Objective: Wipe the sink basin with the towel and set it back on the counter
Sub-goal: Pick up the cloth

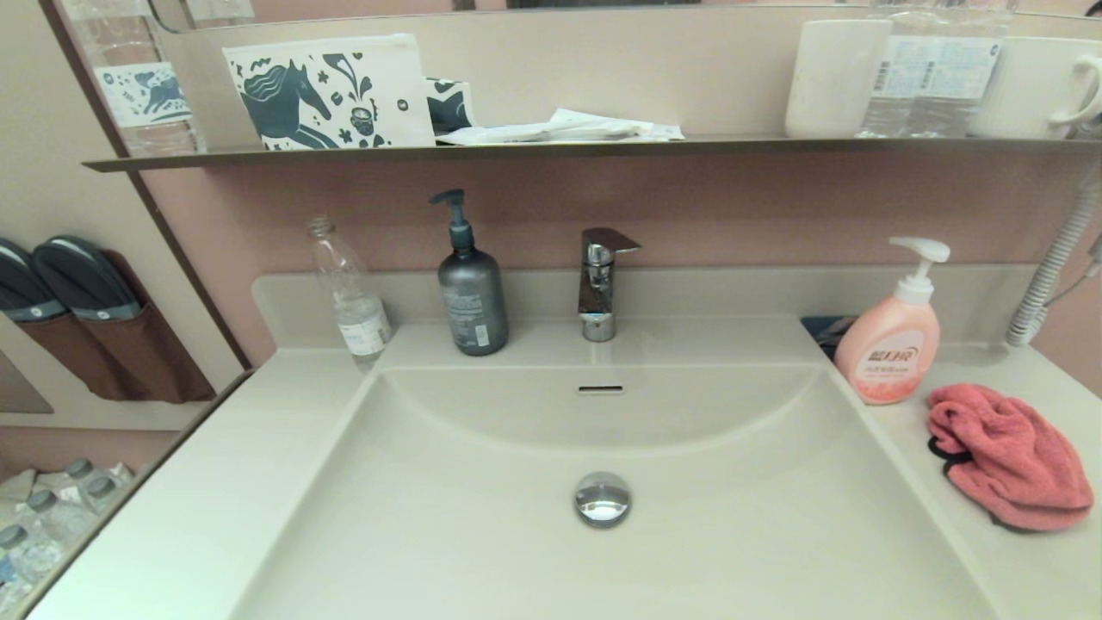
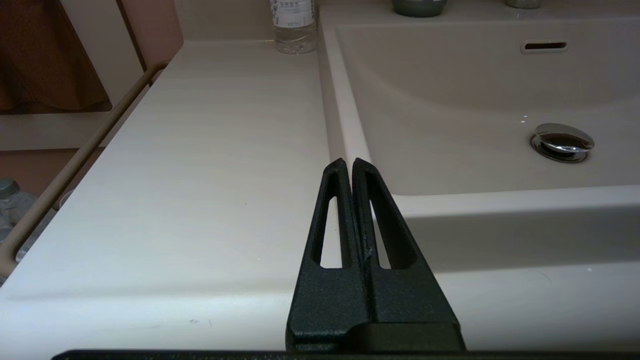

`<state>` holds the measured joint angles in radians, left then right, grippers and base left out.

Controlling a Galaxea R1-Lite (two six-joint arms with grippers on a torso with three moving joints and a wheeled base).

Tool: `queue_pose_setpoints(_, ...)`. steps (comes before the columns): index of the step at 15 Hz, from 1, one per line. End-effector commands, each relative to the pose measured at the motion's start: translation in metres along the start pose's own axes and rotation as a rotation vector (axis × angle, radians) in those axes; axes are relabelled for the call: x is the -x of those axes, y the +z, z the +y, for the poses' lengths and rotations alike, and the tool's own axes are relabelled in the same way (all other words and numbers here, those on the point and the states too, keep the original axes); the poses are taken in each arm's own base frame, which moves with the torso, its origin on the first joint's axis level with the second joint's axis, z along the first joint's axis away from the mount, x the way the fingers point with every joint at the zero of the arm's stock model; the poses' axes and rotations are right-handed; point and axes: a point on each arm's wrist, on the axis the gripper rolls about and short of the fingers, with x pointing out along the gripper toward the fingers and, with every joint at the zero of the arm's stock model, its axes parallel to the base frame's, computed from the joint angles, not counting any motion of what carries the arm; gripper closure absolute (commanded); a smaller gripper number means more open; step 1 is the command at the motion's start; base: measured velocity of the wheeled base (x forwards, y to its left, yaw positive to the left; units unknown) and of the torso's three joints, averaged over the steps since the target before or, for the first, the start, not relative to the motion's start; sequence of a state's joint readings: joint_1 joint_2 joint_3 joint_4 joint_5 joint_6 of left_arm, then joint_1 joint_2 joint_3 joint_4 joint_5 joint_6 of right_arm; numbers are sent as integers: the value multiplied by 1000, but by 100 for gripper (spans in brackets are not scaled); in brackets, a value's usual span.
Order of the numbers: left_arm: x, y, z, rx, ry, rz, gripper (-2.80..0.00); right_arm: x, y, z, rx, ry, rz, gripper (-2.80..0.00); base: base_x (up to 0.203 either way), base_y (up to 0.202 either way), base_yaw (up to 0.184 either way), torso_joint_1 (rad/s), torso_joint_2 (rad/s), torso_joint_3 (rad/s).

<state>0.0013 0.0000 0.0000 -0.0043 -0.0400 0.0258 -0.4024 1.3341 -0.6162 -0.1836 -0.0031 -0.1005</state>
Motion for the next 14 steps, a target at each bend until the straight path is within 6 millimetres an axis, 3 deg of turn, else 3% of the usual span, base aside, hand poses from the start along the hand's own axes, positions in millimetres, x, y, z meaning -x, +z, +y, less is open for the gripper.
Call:
queue_pose_setpoints(1,0,0,0,0,0,1,0,-7,-1,-1,29,11,32,-280,0,0,0,0,0,0)
queue_pose_setpoints(7,0,0,0,0,0,1,0,-3,20,-2,125,60,107,-280,0,0,0,0,0,0)
queue_pose_setpoints(14,0,0,0,0,-1,1,0,-26,21,14,219,163,164,-280,0,0,0,0,0,0)
